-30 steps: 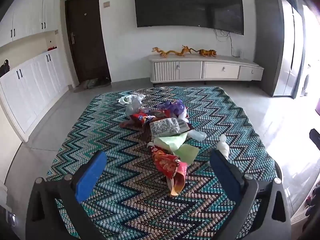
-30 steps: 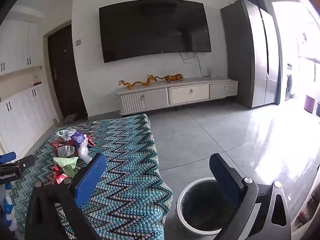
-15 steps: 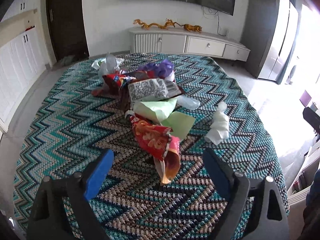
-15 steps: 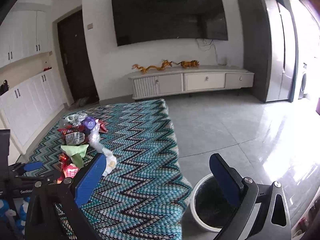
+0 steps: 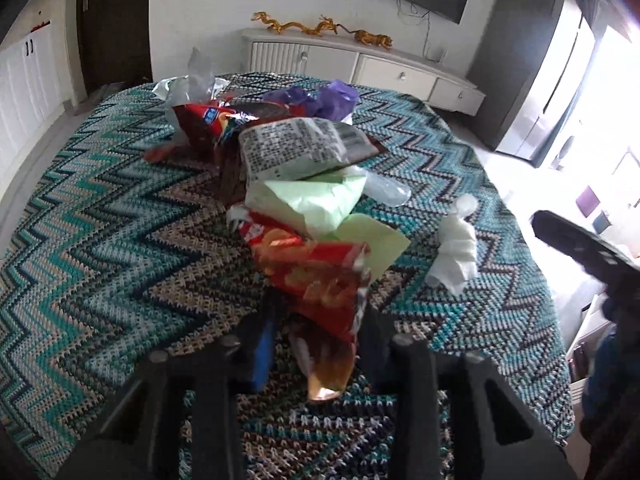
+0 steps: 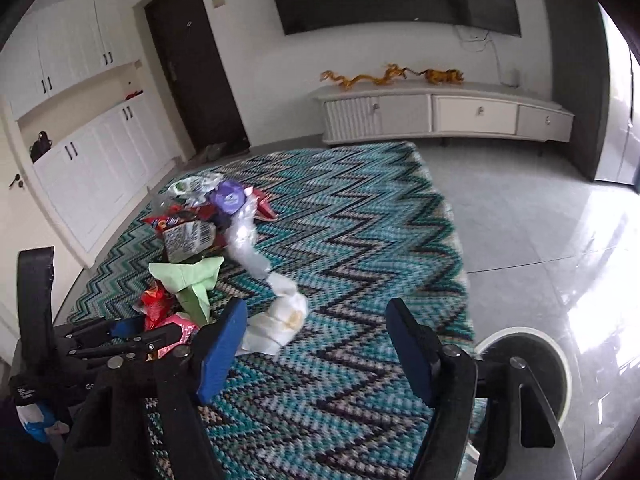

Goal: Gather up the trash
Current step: 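Grasp the pink snack wrapper with the left tool while the right tool grasps white tissue, then lift and carry both held items over the gray trash bin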

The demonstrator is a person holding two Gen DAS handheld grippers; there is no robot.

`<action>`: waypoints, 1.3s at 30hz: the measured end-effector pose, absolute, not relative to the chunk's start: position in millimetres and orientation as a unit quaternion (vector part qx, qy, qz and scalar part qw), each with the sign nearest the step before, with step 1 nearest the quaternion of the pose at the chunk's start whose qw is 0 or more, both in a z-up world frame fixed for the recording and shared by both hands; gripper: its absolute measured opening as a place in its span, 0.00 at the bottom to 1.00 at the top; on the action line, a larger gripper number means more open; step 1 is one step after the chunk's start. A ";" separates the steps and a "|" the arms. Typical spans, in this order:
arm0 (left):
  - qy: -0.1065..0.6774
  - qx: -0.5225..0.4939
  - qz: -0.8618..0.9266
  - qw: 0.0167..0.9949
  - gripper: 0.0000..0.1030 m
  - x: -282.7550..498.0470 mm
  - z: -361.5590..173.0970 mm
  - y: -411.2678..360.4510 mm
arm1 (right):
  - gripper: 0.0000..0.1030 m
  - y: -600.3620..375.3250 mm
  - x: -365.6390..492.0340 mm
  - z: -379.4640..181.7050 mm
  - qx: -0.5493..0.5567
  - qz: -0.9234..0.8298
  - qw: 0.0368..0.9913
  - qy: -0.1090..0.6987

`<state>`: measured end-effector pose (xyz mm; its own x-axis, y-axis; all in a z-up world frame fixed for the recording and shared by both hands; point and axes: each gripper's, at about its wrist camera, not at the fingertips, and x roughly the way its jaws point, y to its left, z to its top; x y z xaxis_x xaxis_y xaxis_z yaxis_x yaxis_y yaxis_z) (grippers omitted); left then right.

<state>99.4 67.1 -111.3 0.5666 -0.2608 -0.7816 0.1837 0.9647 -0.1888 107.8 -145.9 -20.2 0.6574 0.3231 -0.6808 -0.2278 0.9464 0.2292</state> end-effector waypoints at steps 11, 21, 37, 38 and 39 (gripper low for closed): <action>0.417 -0.080 -0.176 0.888 0.27 69.5 -90.1 96.6 | 0.39 -109.5 133.2 -52.6 0.070 0.202 0.873 0.439; 0.431 -0.059 -0.173 0.884 0.27 48.7 -91.8 105.3 | 0.35 -108.6 131.3 -65.6 0.062 0.182 0.870 0.454; 0.431 -0.027 -0.159 0.888 0.27 35.4 -98.3 72.8 | 0.11 -121.6 93.6 -39.8 0.083 0.204 0.882 0.417; 0.428 -0.027 -0.158 0.889 0.27 30.9 -95.8 73.2 | 0.11 -121.7 87.5 -35.9 0.082 0.206 0.884 0.412; 0.425 -0.027 -0.157 0.891 0.27 27.3 -93.4 74.4 | 0.11 -121.8 81.0 -32.1 0.082 0.208 0.885 0.408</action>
